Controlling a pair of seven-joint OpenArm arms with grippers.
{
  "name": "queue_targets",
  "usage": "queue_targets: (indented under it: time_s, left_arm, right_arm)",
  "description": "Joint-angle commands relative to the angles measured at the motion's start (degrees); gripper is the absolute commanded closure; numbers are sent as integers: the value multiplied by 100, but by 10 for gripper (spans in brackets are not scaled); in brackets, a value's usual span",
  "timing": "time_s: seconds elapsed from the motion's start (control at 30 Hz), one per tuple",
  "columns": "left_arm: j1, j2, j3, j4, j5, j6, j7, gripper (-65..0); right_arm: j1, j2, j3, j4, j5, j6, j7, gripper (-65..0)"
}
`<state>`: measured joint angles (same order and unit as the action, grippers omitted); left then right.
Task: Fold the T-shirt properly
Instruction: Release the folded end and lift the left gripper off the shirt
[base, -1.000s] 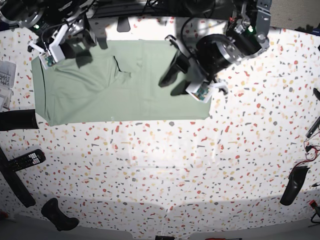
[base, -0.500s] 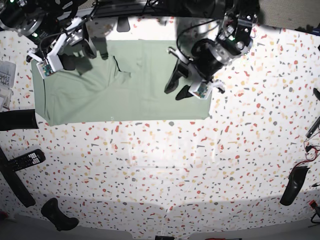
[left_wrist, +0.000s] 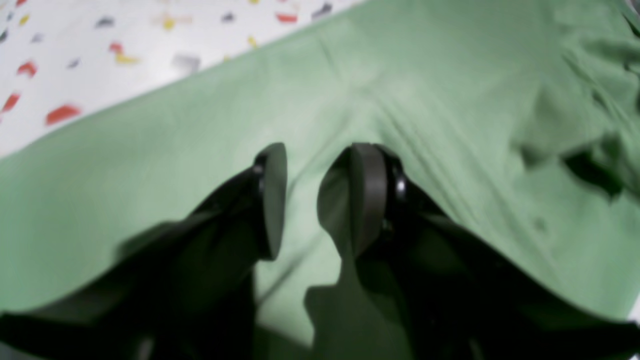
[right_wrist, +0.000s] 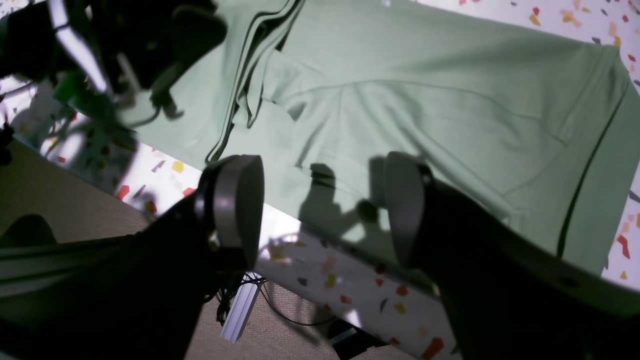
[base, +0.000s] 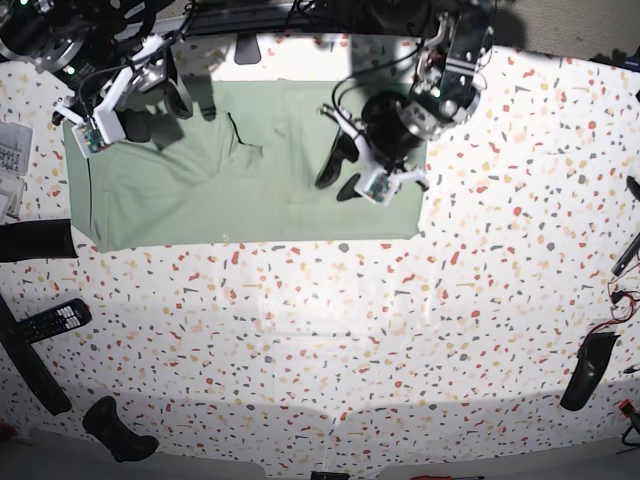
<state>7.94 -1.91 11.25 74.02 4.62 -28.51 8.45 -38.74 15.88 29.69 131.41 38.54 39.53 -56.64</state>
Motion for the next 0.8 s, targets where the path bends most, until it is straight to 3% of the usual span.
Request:
queue_targets:
  time_s: [0.0, 0.27, 0.4, 0.53, 0.63, 0.77]
  left_arm:
    - [-70, -157, -26, -229, 136, 131, 249, -196]
    - [-302, -1117, -26, -1410, 109, 197, 186, -196]
    - [-291, -1532, -26, -1543, 120, 219, -168, -196]
    - [-391, -1904, -26, -1543, 116, 662, -232, -196]
    - [-505, -2037, -26, -1539, 66, 664, -232, -196]
    - [-573, -1963, -26, -1427, -264, 645, -234, -196]
  right_arm:
    - [-15, 31, 31, 111, 66, 47, 129, -368]
    - [-11, 31, 31, 111, 66, 47, 133, -368]
    - [50, 26, 31, 111, 66, 47, 140, -368]
    - [197, 15, 31, 111, 66, 47, 131, -368]
    - [361, 15, 31, 101, 66, 47, 138, -369]
    - [706, 15, 31, -149, -155, 47, -4, -369]
